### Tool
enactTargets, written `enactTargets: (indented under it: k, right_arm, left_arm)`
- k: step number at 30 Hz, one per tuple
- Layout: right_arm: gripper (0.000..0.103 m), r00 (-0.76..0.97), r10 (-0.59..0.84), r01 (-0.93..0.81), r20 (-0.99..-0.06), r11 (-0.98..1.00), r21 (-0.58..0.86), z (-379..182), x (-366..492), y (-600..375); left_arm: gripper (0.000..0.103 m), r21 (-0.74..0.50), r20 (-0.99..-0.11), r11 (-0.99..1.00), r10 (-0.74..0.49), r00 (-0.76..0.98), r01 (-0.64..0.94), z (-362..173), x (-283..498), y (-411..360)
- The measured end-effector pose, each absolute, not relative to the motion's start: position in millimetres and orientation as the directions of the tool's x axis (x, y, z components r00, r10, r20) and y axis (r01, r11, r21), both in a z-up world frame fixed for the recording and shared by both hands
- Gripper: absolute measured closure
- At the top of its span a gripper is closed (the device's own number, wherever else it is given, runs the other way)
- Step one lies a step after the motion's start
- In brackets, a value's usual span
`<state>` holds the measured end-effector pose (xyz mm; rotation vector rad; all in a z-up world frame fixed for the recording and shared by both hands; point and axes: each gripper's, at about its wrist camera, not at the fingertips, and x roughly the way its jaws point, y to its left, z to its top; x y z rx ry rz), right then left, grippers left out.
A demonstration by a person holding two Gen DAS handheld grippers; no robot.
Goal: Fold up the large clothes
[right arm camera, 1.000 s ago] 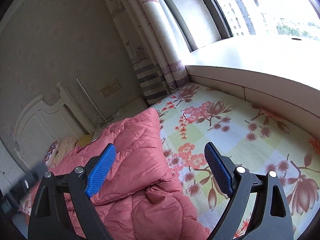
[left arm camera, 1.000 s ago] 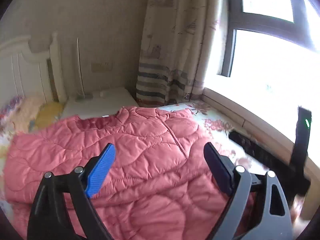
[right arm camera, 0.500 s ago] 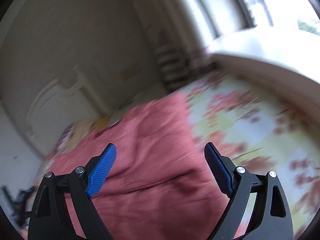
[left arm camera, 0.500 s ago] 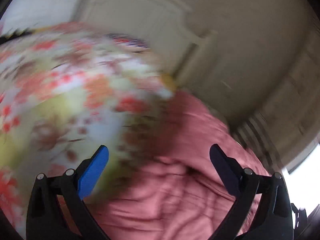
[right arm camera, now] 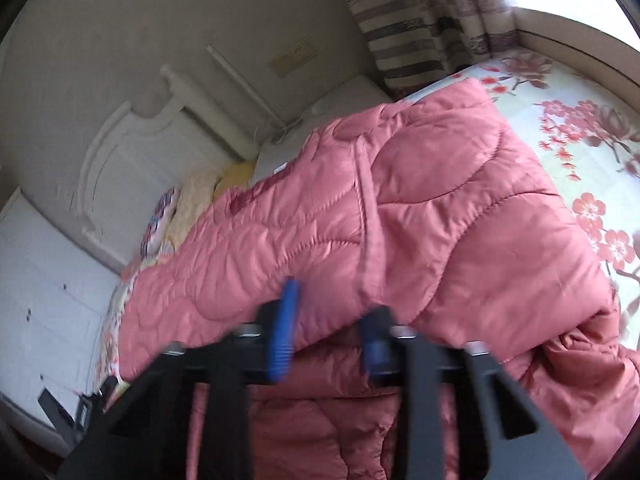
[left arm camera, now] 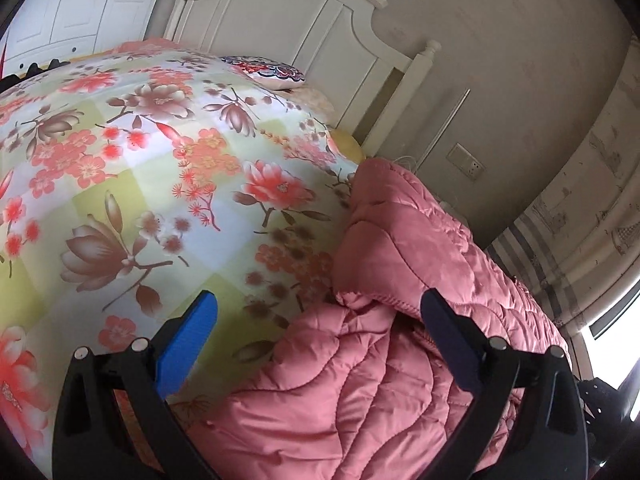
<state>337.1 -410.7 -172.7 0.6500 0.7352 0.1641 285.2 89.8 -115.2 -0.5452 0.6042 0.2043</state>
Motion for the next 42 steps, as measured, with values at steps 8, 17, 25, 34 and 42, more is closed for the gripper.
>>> enactTargets:
  k: [8, 17, 25, 34, 42]
  right_arm:
    - [0.083, 0.714, 0.272, 0.071, -0.645, 0.889, 0.452, -176.3, 324.8, -403.5]
    - [0.03, 0.85, 0.084, 0.047, -0.521, 0.971, 0.234, -121.1, 293.1, -381.3]
    - [0.03, 0.732, 0.034, -0.064, -0.681, 0.998, -0.019, -167.8, 327.1, -324.3]
    - [0.029, 0.748, 0.066, -0.06, -0.66, 0.998, 0.031, -167.1, 321.8, -334.4]
    - [0.024, 0.741, 0.091, -0.062, -0.665, 0.996, 0.067, -167.7, 330.3, -340.7]
  left_arm:
    - [0.002, -0.421, -0.627, 0.831, 0.024, 0.779, -0.364, -121.2, 289.2, 90.1]
    - [0.002, -0.413, -0.631, 0.832, 0.031, 0.775, -0.37, -121.7, 289.2, 90.4]
    - [0.002, -0.337, -0.583, 0.887, 0.066, 0.81, -0.315, -97.7, 282.6, 72.7]
    - [0.002, -0.231, -0.614, 0.972, -0.177, 0.769, 0.04, -71.1, 340.2, -2.3]
    - [0.002, -0.189, -0.726, 0.982, -0.139, 0.673, -0.001, -102.5, 367.7, -0.3]
